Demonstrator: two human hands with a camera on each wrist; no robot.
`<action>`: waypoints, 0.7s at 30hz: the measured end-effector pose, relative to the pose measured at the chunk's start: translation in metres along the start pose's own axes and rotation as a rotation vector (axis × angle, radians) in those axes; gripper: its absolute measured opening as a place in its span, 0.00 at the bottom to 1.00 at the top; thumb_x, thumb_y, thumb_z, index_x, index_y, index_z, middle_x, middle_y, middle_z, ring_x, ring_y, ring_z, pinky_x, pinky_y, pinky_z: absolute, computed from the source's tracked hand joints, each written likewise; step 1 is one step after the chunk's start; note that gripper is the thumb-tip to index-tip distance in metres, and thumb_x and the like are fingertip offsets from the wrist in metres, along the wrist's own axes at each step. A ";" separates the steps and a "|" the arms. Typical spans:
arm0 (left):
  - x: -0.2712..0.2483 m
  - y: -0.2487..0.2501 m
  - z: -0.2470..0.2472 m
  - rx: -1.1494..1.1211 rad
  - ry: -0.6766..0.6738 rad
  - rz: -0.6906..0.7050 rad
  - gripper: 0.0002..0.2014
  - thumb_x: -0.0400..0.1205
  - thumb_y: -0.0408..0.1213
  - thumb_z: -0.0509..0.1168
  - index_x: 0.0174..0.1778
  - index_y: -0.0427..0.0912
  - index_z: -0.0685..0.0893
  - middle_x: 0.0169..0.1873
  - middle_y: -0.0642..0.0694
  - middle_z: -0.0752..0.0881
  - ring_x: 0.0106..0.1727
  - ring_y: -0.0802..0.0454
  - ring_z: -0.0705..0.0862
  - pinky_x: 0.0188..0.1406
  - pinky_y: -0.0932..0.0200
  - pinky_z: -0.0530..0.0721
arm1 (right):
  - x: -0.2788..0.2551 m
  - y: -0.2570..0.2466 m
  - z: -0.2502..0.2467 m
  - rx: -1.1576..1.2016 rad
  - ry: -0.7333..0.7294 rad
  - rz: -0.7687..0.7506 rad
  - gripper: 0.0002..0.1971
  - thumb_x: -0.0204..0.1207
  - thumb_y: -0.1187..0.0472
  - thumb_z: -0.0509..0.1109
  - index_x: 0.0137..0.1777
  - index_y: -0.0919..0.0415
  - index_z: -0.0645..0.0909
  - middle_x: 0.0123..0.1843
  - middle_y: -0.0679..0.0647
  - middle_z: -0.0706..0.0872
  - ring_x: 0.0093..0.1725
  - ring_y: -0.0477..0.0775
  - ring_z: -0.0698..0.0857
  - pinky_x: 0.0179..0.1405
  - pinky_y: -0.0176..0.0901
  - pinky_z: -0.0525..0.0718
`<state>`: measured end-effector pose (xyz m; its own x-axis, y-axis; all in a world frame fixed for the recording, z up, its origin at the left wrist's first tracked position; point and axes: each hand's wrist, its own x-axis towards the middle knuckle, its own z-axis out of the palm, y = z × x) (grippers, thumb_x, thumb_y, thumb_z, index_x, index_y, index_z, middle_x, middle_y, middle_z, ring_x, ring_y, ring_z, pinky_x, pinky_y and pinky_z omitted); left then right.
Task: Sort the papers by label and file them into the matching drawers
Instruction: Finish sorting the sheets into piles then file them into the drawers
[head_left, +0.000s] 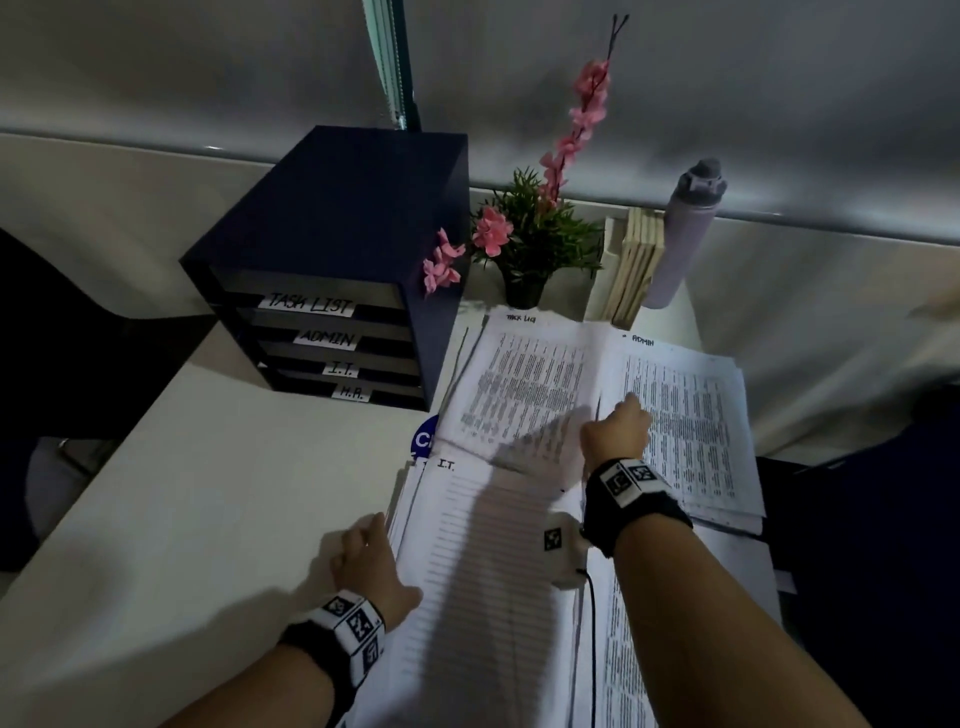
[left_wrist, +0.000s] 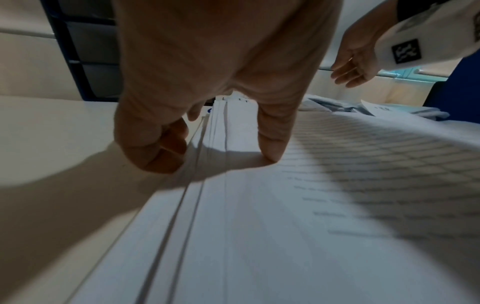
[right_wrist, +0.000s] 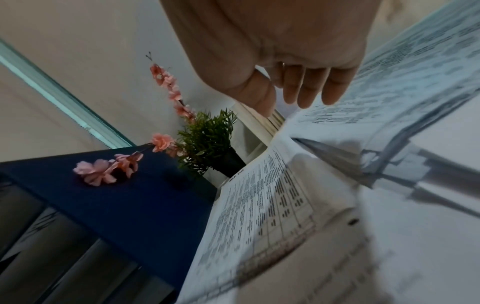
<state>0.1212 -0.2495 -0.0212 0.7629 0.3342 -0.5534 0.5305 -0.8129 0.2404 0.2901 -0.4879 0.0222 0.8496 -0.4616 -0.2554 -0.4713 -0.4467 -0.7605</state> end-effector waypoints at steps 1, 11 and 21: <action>0.000 0.000 -0.001 -0.018 0.000 -0.005 0.57 0.68 0.52 0.76 0.83 0.42 0.44 0.81 0.39 0.51 0.80 0.40 0.59 0.80 0.51 0.62 | -0.005 0.002 -0.002 -0.034 -0.004 -0.024 0.30 0.75 0.70 0.64 0.78 0.66 0.64 0.73 0.66 0.71 0.71 0.68 0.74 0.71 0.62 0.76; 0.000 -0.003 -0.014 -0.322 -0.100 0.019 0.35 0.71 0.33 0.75 0.72 0.38 0.66 0.57 0.44 0.81 0.52 0.49 0.81 0.49 0.61 0.79 | -0.080 0.055 0.016 0.051 -0.205 -0.077 0.21 0.77 0.72 0.61 0.68 0.61 0.80 0.68 0.59 0.80 0.62 0.56 0.82 0.65 0.38 0.75; -0.005 -0.061 -0.058 -0.575 0.114 0.221 0.12 0.72 0.24 0.69 0.45 0.42 0.76 0.39 0.45 0.84 0.45 0.45 0.84 0.39 0.59 0.77 | -0.144 0.050 0.021 0.074 -0.276 -0.058 0.34 0.79 0.69 0.65 0.82 0.59 0.56 0.78 0.58 0.64 0.79 0.60 0.66 0.76 0.45 0.68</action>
<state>0.1061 -0.1743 0.0131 0.8952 0.2616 -0.3608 0.4453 -0.4928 0.7476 0.1494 -0.4278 0.0082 0.9117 -0.2067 -0.3551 -0.4100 -0.4040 -0.8177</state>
